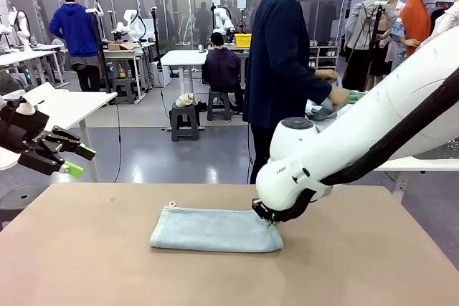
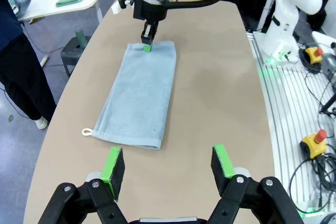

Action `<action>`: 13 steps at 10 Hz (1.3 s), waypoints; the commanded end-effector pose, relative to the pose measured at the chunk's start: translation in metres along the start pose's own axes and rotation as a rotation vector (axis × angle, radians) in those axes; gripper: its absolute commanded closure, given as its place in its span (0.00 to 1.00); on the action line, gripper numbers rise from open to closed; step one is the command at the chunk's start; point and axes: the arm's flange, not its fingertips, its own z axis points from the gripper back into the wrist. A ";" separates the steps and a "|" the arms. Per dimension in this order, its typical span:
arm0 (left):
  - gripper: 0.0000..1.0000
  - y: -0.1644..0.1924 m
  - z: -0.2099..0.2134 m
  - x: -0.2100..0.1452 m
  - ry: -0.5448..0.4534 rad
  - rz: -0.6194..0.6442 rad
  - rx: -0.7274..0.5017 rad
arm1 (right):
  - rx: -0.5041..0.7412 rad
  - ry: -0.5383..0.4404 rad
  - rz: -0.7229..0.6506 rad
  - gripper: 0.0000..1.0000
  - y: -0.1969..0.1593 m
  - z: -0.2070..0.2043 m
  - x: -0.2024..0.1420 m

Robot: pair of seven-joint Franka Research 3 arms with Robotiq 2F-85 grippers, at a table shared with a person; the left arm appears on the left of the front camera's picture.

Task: Fold the towels and place them in the basket.
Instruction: When a person lays out a Towel with hook on the table, fold it in half twice.

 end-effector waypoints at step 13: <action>0.16 -0.001 0.002 0.002 -0.016 -0.012 -0.006 | -0.011 -0.111 0.184 1.00 0.035 0.097 0.017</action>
